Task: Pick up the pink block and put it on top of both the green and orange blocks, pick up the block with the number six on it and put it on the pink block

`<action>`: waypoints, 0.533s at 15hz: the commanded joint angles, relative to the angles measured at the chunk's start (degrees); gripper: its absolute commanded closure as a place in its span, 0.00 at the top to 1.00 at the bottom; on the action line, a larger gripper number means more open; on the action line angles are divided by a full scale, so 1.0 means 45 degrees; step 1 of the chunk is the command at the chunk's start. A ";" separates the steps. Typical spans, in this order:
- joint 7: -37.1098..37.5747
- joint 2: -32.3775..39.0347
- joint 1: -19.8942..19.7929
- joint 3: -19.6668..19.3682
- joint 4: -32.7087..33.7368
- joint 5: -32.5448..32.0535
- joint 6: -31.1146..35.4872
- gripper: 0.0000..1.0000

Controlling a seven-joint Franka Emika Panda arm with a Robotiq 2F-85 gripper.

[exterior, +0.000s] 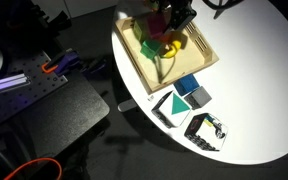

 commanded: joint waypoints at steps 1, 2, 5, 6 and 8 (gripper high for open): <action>-0.0273 0.0470 -0.0429 0.0246 0.0949 0.0243 -0.0678 0.36; -0.0252 0.0560 -0.0460 0.0254 0.1098 0.0227 -0.0750 0.36; -0.0212 0.0786 -0.0515 0.0307 0.1479 0.0194 -0.1003 0.36; -0.0184 0.0854 -0.0493 0.0321 0.1582 0.0145 -0.1067 0.36; -0.0093 0.0967 -0.0428 0.0343 0.1713 0.0056 -0.1126 0.88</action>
